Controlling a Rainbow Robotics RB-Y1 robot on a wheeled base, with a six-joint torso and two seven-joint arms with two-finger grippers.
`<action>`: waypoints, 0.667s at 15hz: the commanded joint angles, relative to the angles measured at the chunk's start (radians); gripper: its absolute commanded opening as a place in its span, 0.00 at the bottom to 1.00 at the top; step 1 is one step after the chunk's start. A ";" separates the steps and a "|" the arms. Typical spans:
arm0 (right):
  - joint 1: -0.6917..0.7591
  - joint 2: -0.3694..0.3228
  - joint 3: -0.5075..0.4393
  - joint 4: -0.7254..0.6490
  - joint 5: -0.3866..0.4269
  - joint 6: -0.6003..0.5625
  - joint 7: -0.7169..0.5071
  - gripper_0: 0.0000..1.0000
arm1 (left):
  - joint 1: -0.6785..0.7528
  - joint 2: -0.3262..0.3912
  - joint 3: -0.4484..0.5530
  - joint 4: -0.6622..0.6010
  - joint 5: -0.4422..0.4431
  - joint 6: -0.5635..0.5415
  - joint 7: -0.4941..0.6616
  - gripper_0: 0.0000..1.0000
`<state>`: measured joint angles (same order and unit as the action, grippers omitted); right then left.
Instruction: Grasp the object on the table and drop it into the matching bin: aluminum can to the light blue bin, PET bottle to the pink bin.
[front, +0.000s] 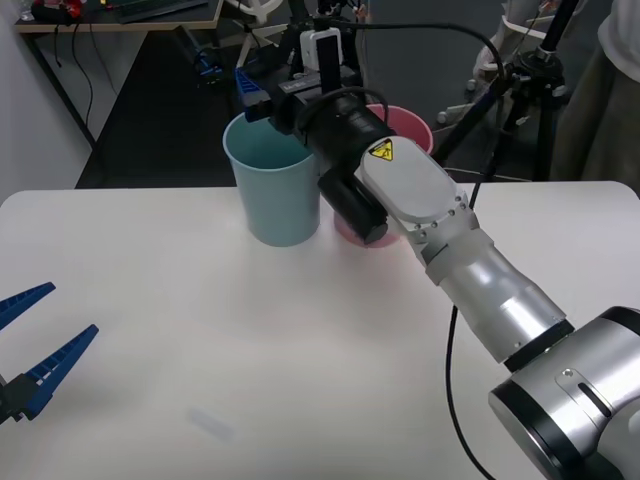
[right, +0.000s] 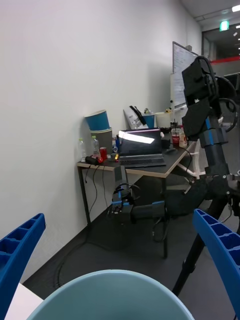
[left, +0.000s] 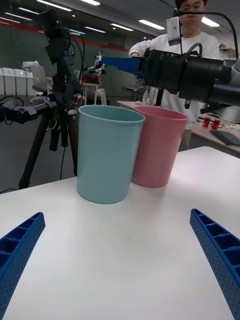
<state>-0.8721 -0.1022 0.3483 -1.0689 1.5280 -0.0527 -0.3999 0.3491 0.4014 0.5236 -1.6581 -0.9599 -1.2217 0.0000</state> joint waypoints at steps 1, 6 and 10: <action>0.111 -0.054 0.000 -0.175 -0.002 -0.056 -0.003 1.00 | 0.000 0.000 0.000 0.000 0.000 0.000 0.000 1.00; 0.367 -0.208 -0.002 -0.508 -0.043 -0.161 0.004 1.00 | 0.000 0.000 0.000 0.000 0.000 0.000 0.000 1.00; 0.591 -0.353 -0.075 -0.727 -0.143 -0.299 0.039 1.00 | 0.000 0.000 0.000 0.000 0.000 0.000 0.000 1.00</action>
<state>-0.3238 -0.4340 0.2992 -1.7609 1.4036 -0.3138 -0.3704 0.3490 0.4014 0.5236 -1.6581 -0.9599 -1.2217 0.0000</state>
